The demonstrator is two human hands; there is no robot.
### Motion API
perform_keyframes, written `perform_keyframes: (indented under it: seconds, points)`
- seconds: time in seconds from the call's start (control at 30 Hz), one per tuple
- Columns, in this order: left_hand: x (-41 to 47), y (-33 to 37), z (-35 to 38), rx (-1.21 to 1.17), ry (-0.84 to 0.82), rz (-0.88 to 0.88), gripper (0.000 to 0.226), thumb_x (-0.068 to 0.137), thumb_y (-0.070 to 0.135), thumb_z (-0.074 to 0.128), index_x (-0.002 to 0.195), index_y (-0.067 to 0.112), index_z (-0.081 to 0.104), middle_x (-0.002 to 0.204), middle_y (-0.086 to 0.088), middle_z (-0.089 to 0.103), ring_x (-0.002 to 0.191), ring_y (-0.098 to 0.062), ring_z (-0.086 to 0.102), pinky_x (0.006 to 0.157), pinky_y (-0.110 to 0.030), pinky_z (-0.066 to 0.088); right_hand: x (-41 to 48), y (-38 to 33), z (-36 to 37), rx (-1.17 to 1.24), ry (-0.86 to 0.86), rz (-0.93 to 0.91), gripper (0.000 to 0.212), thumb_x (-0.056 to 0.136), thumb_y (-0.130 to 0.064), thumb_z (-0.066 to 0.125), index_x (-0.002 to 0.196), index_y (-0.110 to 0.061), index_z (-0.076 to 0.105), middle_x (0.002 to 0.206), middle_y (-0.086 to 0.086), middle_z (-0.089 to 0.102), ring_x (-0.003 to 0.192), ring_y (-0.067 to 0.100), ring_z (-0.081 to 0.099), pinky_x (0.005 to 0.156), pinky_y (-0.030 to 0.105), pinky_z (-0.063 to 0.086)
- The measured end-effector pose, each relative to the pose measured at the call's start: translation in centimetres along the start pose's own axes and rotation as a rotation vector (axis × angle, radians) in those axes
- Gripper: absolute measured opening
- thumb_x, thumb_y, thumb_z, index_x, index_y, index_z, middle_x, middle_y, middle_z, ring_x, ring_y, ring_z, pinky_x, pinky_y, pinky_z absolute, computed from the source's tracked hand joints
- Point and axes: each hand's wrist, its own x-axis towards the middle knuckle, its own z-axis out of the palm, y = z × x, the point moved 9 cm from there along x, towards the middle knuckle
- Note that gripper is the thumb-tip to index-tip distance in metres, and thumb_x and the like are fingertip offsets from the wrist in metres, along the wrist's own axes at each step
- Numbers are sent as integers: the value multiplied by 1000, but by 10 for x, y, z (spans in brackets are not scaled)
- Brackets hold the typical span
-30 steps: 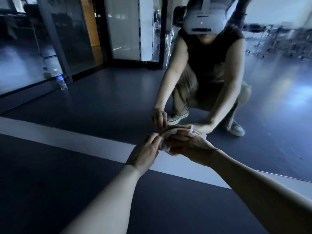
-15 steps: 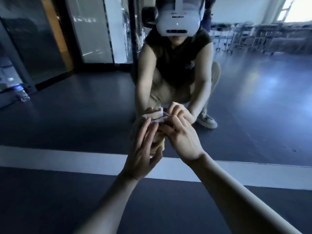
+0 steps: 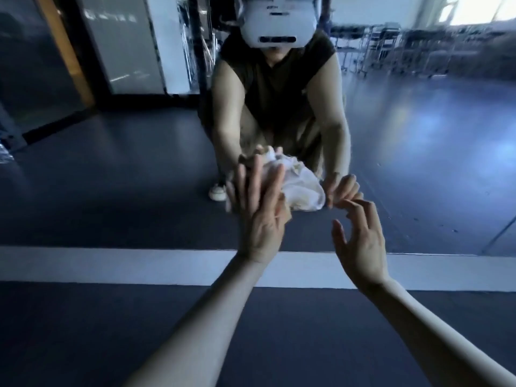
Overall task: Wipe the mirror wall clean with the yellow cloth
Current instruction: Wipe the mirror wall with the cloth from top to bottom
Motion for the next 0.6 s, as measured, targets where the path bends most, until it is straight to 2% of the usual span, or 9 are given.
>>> perform_keyframes:
  seconds: [0.07, 0.13, 0.2, 0.27, 0.33, 0.4, 0.47, 0.53, 0.6]
  points:
    - [-17, 37, 27, -1, -117, 248, 50, 89, 15, 50, 138, 22, 44, 148, -8, 29, 136, -34, 24, 112, -48, 16, 5, 5, -7, 35, 50, 51, 44, 75, 4, 58, 110, -19, 45, 108, -1, 43, 94, 26, 51, 76, 24, 38]
    - [-45, 54, 51, 25, -253, 413, 55, 82, 7, 55, 135, 19, 50, 147, -2, 39, 135, -29, 31, 113, -45, 20, 5, 10, -9, 50, 74, 98, 38, 77, 2, 51, 109, -16, 46, 107, 3, 45, 90, 23, 48, 71, 18, 32]
    - [-65, 54, 65, 36, -341, 532, 55, 84, 2, 53, 136, 18, 47, 144, 1, 42, 137, -22, 30, 114, -41, 21, 1, 16, -4, 78, 46, 147, 32, 81, -4, 44, 110, -15, 47, 107, 4, 45, 86, 23, 49, 70, 20, 35]
    - [-74, 54, 71, 96, -382, 663, 49, 88, 0, 48, 135, 14, 45, 141, 0, 46, 135, -22, 34, 115, -40, 21, -7, 20, 2, 96, -23, 181, 29, 86, 1, 51, 110, -16, 47, 106, 4, 44, 81, 26, 54, 67, 29, 43]
    - [-69, 50, 67, 146, -394, 734, 53, 85, 5, 52, 136, 15, 43, 141, 0, 47, 134, -22, 34, 116, -38, 16, -11, 19, 5, 103, -78, 192, 33, 86, 3, 57, 111, -17, 48, 106, 5, 47, 80, 27, 56, 63, 29, 42]
    - [-42, 39, 50, 192, -315, 647, 65, 80, 9, 59, 140, 19, 36, 146, 3, 37, 137, -21, 25, 117, -37, 13, -11, 17, 2, 86, -74, 189, 43, 81, 7, 57, 110, -22, 45, 106, 7, 50, 80, 22, 53, 61, 28, 39]
    - [-7, 28, 24, 219, -166, 511, 69, 76, 13, 61, 140, 18, 35, 145, 0, 30, 137, -24, 21, 117, -37, 9, -9, 18, -1, 55, -27, 197, 40, 76, 7, 52, 103, -21, 47, 103, 8, 52, 77, 21, 50, 58, 31, 39]
    - [30, 23, -2, 143, -45, 306, 59, 81, 16, 51, 139, 14, 35, 147, -7, 26, 137, -31, 19, 117, -36, 2, -9, 18, 4, 52, -24, 211, 29, 73, 2, 47, 92, -16, 57, 102, 6, 55, 75, 21, 52, 56, 33, 41]
    - [59, 22, -19, 57, 83, 66, 58, 83, 14, 41, 141, 12, 34, 150, -14, 22, 139, -34, 14, 116, -38, 0, -6, 19, 8, 71, -17, 223, 29, 71, 5, 46, 87, -11, 64, 103, 5, 58, 77, 18, 53, 57, 29, 40]
